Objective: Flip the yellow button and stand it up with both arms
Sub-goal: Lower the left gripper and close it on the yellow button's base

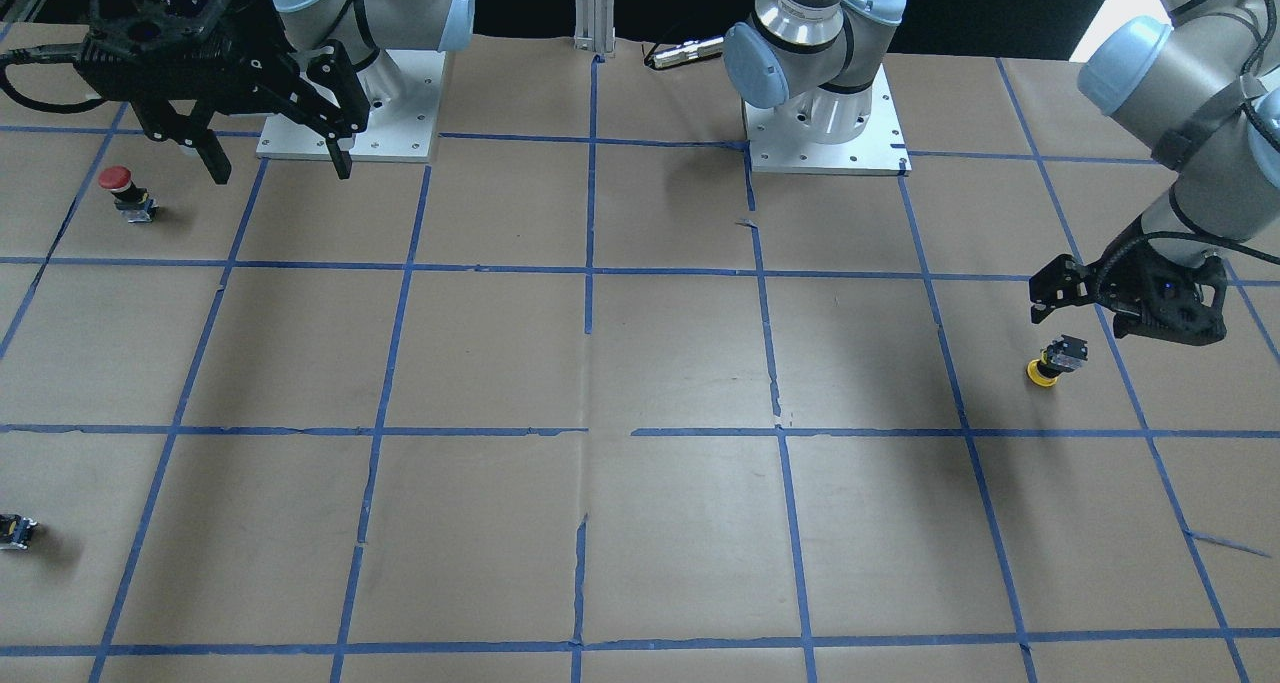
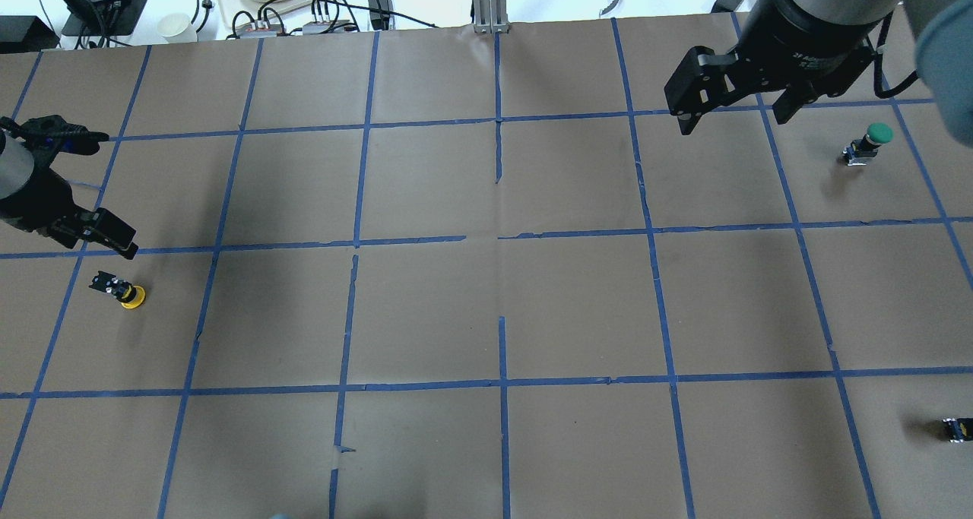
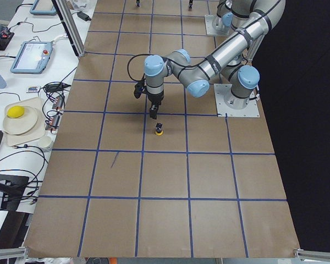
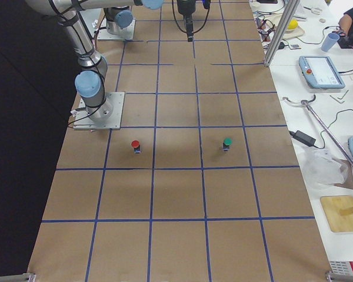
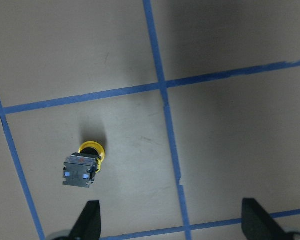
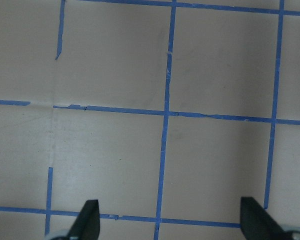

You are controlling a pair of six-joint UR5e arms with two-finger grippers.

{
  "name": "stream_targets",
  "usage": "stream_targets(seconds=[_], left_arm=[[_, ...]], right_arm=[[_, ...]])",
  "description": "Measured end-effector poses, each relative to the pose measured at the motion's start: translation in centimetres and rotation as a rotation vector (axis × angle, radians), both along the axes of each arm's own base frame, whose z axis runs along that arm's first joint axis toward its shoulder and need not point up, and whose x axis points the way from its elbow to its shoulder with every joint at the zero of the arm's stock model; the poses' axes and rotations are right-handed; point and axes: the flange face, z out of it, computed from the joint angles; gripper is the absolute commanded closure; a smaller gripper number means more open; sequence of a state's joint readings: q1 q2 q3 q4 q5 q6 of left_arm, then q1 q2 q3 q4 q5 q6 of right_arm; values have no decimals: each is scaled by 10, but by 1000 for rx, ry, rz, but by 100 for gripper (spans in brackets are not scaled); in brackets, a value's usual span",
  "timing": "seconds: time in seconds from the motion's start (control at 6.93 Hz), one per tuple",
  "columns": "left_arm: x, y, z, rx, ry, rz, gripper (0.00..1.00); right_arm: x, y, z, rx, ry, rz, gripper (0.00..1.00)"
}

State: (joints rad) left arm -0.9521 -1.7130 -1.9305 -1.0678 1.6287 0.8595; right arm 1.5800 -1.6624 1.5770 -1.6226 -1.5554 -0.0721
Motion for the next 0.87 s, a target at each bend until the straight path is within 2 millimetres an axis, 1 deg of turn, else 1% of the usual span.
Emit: stream_targets(seconds=[0.29, 0.43, 0.72, 0.87], left_arm=[[26, 6, -22, 23, 23, -51, 1], [34, 8, -31, 27, 42, -54, 1], [41, 6, -49, 22, 74, -53, 1], [42, 4, -56, 21, 78, -54, 5]], right_arm=[[0, 0, 0, 1, 0, 0, 0], [0, 0, 0, 1, 0, 0, 0], [0, 0, 0, 1, 0, 0, 0], [0, 0, 0, 2, 0, -1, 0]])
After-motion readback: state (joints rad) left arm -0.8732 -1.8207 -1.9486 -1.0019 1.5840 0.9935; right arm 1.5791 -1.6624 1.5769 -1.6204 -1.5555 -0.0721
